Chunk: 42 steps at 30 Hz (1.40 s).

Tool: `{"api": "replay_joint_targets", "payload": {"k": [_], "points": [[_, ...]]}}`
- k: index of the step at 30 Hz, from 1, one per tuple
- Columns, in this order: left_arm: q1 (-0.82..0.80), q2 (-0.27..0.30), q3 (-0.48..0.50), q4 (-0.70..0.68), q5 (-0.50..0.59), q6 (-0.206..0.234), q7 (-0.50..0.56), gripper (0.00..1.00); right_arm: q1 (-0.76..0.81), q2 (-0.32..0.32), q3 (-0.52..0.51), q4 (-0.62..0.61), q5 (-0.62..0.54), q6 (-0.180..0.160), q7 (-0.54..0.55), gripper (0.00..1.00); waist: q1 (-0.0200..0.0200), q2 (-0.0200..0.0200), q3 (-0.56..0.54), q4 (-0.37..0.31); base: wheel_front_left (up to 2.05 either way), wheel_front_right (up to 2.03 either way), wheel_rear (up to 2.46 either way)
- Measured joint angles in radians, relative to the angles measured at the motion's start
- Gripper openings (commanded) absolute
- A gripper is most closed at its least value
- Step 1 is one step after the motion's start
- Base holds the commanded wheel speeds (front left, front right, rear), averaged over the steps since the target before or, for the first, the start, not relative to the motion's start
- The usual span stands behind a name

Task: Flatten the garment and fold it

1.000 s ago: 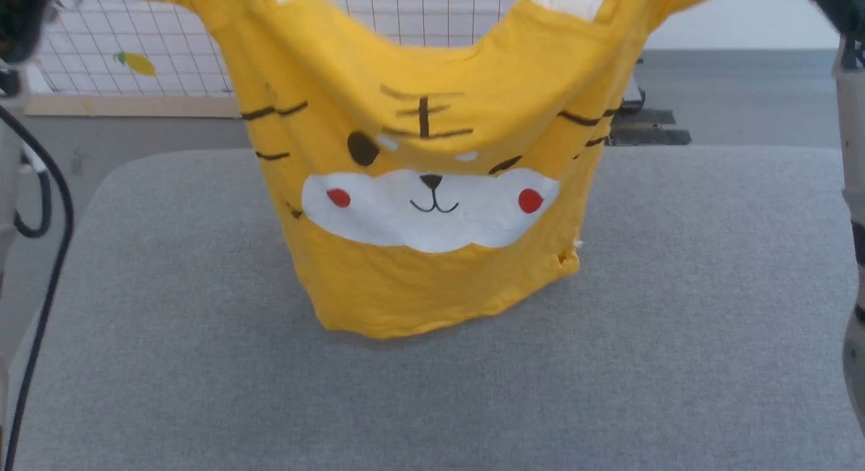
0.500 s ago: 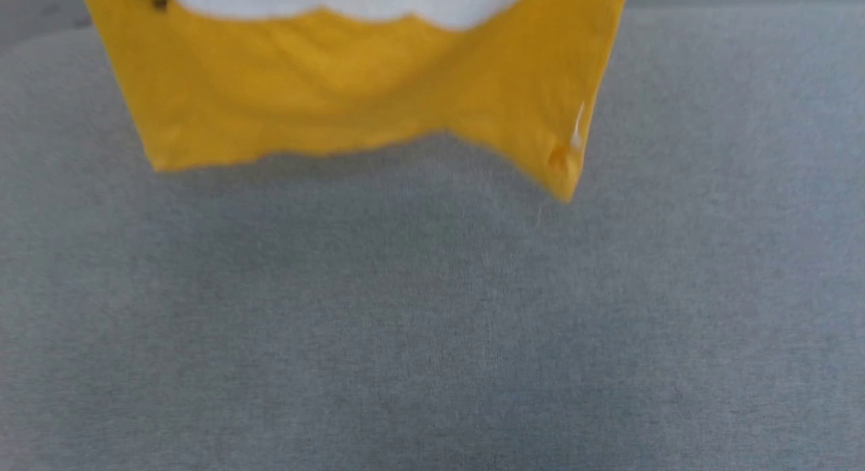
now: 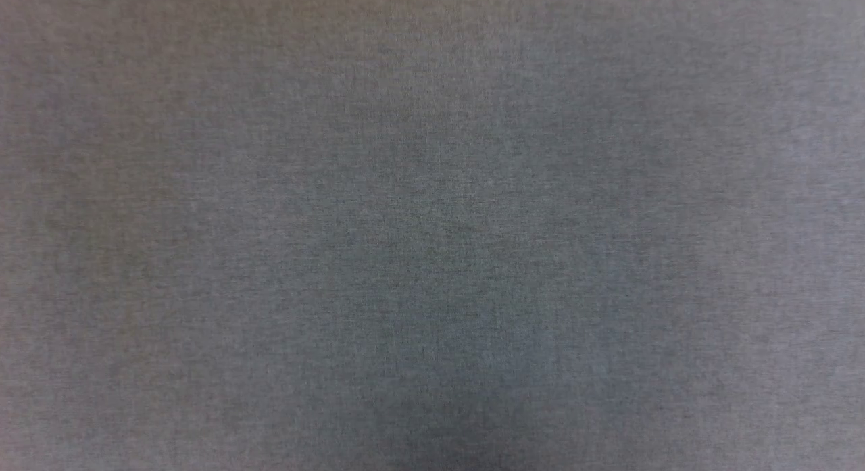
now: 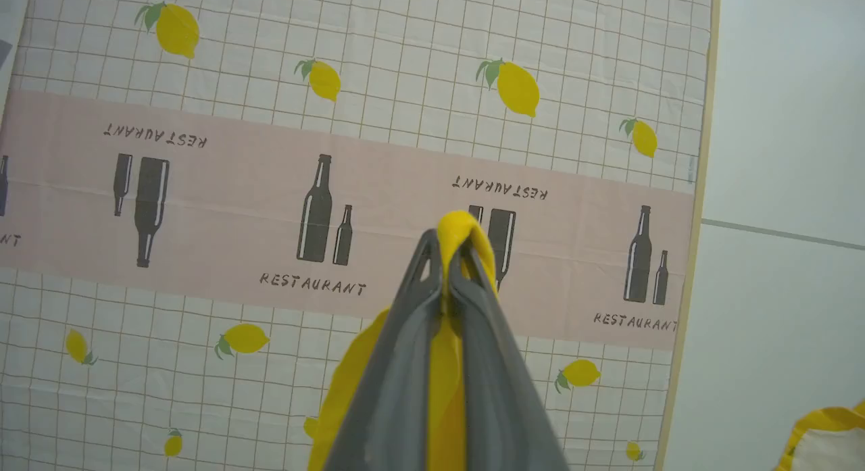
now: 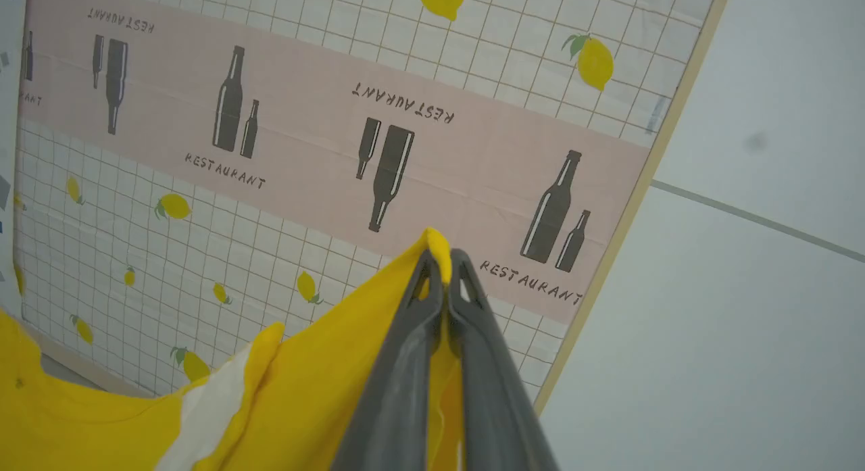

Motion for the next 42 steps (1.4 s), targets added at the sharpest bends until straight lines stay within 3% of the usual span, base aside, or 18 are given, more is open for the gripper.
{"api": "replay_joint_targets", "payload": {"k": [7, 14, 18, 23, 27, 30, 36, 42], "points": [[0.086, 0.008, -0.051, 0.044, 0.012, -0.088, -0.044, 0.00, 0.047, -0.009, 0.063, 0.053, -0.018, 0.000, -0.061, 0.00, 0.0000, 0.0000, 0.072, 0.019, 0.00, 0.00, 0.00], [0.252, 0.061, -0.129, -0.005, 0.001, -0.129, -0.072, 0.00, 0.189, -0.058, 0.215, 0.063, 0.113, 0.000, -0.113, 0.00, -0.0001, 0.0000, 0.042, 0.046, 0.00, 0.00, 0.00], [0.406, 0.109, -0.162, -0.096, -0.050, -0.132, -0.072, 0.00, 0.320, -0.113, 0.300, -0.016, 0.235, 0.000, -0.111, 0.00, -0.0002, 0.0000, -0.004, 0.052, 0.00, 0.00, 0.00], [0.660, 0.163, -0.168, -0.252, -0.120, -0.130, -0.072, 0.00, 0.568, -0.231, 0.341, -0.213, 0.387, 0.000, -0.066, 0.00, -0.0004, 0.0000, -0.072, 0.062, 0.00, 0.00, 0.00], [0.895, 0.194, -0.172, -0.390, -0.146, -0.093, -0.084, 0.00, 0.837, -0.296, 0.308, -0.406, 0.461, 0.000, -0.022, 0.00, -0.0004, 0.0000, -0.131, 0.071, 0.00, 0.00, 0.00], [1.068, 0.211, -0.181, -0.492, -0.166, -0.051, -0.088, 0.00, 1.046, -0.309, 0.260, -0.547, 0.489, 0.000, 0.016, 0.00, -0.0004, 0.0000, -0.178, 0.077, 0.00, 0.00, 0.00], [1.355, 0.258, -0.202, -0.643, -0.174, 0.049, -0.081, 0.00, 1.392, -0.295, 0.153, -0.778, 0.499, 0.000, 0.076, 0.00, -0.0005, 0.0000, -0.275, 0.086, 0.00, 0.00, 0.00], [1.580, 0.271, -0.258, -0.674, -0.247, 0.085, -0.028, 0.00, 1.650, -0.267, 0.113, -0.894, 0.499, 0.000, 0.113, 0.00, -0.0005, 0.0000, -0.369, 0.090, 0.00, 0.00, 0.00]]}}
